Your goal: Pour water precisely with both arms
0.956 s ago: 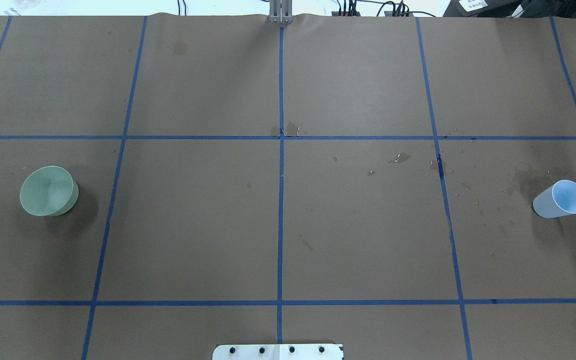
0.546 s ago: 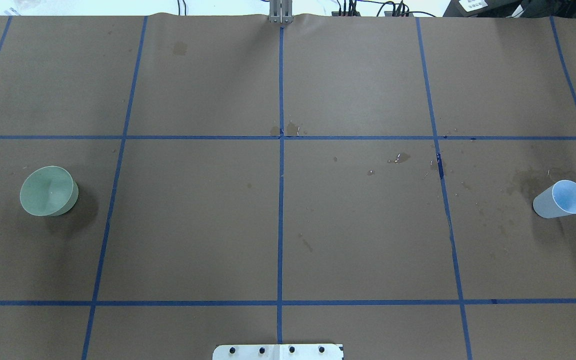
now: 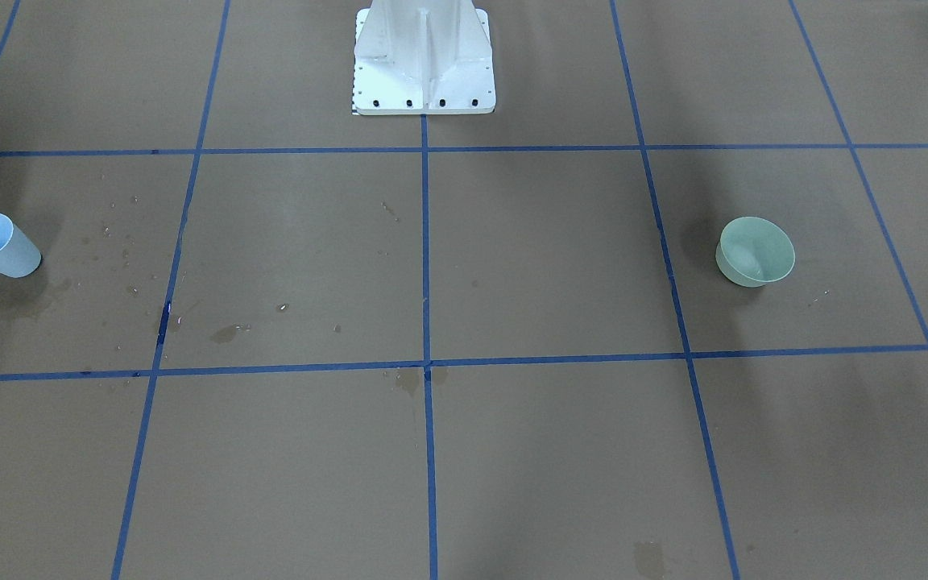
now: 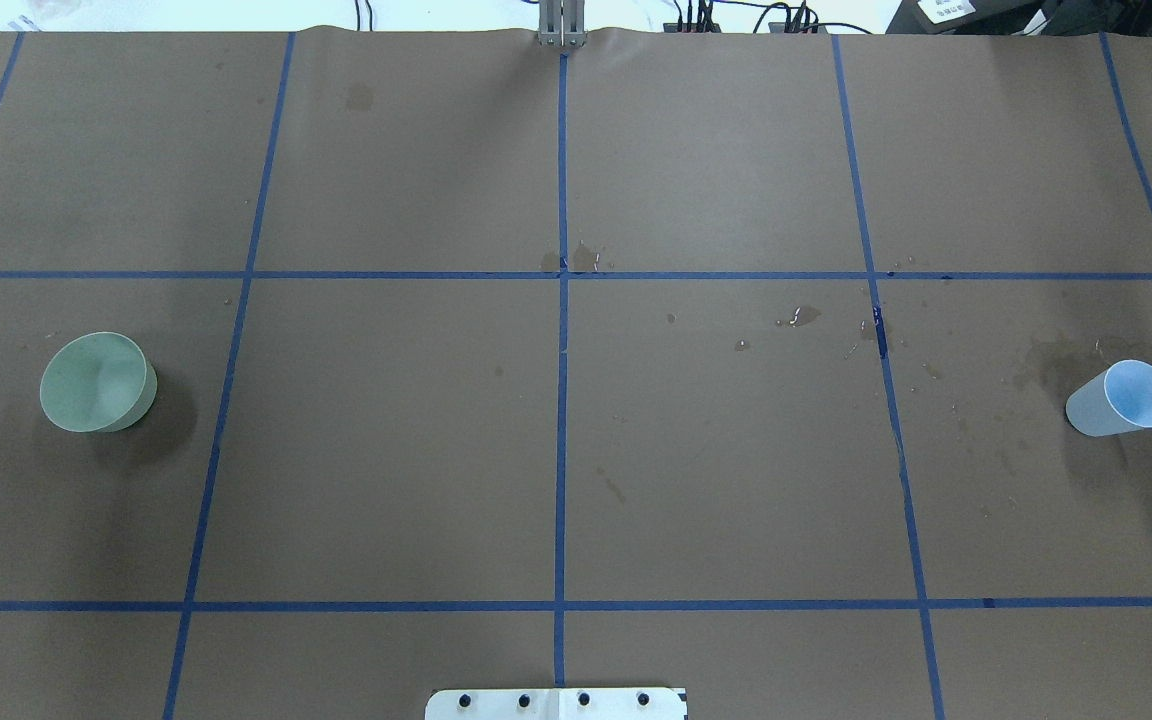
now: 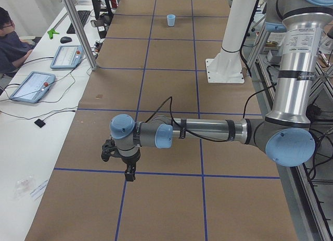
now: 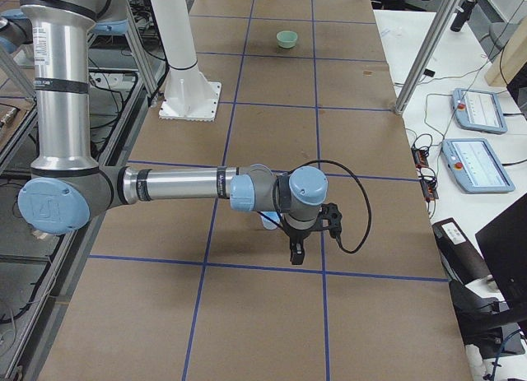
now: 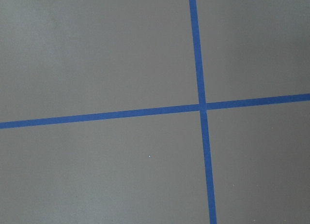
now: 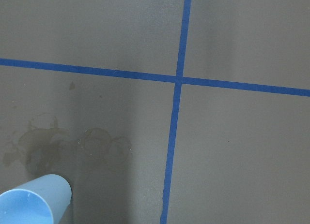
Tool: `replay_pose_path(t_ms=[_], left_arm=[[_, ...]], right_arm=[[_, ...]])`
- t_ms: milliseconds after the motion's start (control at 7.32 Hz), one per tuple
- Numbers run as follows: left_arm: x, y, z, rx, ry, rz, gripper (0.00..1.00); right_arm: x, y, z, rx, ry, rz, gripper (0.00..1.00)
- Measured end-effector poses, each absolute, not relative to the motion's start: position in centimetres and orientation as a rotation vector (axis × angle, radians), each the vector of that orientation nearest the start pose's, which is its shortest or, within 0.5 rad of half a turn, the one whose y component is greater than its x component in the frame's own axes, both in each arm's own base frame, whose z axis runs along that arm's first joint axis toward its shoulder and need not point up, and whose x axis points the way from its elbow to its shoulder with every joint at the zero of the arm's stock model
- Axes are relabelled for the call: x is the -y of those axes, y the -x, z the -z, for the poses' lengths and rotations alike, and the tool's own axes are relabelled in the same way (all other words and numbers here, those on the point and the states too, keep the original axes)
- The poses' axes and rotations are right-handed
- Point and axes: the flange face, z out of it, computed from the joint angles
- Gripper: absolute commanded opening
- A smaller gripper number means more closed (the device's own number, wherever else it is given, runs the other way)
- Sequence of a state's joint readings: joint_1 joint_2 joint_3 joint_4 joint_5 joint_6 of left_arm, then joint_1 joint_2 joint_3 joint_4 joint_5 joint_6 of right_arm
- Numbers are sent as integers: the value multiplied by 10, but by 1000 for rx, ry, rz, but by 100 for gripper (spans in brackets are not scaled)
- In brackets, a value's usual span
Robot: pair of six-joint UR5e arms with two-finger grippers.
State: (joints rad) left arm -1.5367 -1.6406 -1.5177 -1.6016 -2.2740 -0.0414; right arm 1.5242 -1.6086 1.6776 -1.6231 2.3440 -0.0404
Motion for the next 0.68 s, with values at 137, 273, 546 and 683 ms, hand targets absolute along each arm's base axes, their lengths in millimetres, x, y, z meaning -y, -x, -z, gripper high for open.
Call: replay_pose_path(t_ms=[137,273,546,683], left_arm=[[520,51,-649,-712,-16,4,100],[512,50,-646,-729,-16,10,100],[503,48,-645,-749,-9,14,100],[502,48,-645,-752,-8,15,100]], right_arm=[[476,-43,-632,777,-8,83,99],[474,-45,-633,781,-5,76,99],[471,-48,-635,785,-4,69,99],[471,-49,-636,785,-3,66,99]])
